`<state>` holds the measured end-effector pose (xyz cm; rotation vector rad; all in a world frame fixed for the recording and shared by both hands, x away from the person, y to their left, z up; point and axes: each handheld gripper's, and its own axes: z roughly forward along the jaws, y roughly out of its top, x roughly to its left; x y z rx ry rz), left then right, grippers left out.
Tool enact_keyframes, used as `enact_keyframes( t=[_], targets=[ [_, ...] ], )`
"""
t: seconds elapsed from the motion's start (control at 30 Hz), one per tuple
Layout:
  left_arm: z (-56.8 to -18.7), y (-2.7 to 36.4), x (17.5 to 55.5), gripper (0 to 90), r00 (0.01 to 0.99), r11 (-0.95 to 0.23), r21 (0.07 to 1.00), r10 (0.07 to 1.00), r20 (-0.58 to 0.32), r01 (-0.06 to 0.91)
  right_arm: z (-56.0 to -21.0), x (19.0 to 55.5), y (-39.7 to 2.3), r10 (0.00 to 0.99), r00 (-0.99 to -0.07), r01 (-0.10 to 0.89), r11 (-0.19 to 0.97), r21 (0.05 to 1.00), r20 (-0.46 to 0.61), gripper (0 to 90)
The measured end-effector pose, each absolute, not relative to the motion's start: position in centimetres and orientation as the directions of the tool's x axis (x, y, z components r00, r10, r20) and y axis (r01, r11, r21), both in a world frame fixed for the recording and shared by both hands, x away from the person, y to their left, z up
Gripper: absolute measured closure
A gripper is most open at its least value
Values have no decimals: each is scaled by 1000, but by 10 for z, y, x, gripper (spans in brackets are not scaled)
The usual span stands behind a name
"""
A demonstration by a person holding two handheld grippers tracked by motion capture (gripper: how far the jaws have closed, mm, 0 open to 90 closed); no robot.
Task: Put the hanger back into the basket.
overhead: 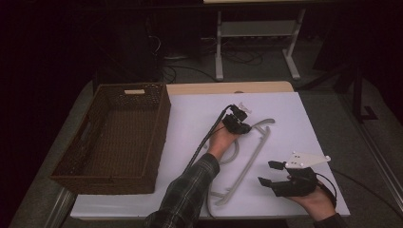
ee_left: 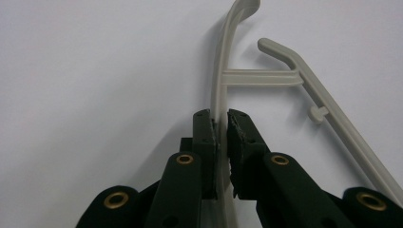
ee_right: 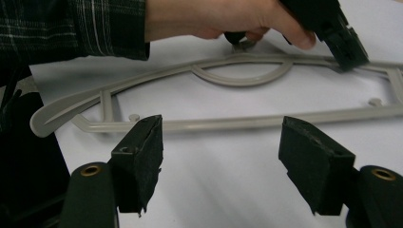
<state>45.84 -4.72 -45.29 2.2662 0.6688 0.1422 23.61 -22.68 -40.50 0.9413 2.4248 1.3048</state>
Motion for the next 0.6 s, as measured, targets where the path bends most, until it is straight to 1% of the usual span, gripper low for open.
enact_keyframes(
  t=[0.17, 0.23, 0.4, 0.47, 0.53, 0.6],
  targets=[
    [-452, -55, 455, 815, 871, -589, 702, 484, -89, 399, -405, 237, -226, 631, -771, 426, 404, 810, 90, 311],
    [-448, -50, 455, 783, 867, -578, 709, 489, -94, 403, -406, 237, -226, 631, -771, 426, 407, 808, 89, 311],
    [-429, -25, 445, 654, 840, -536, 724, 531, -110, 434, -406, 237, -227, 635, -767, 431, 404, 807, 92, 312],
    [-420, -11, 439, 626, 825, -513, 727, 550, -129, 455, -407, 237, -227, 638, -765, 432, 405, 806, 90, 313],
    [-411, 4, 429, 604, 817, -491, 738, 560, -141, 464, -407, 237, -227, 638, -765, 433, 406, 805, 89, 344],
    [-405, 16, 419, 578, 815, -482, 742, 560, -147, 465, -409, 237, -226, 637, -766, 434, 412, 801, 87, 411]
  ],
)
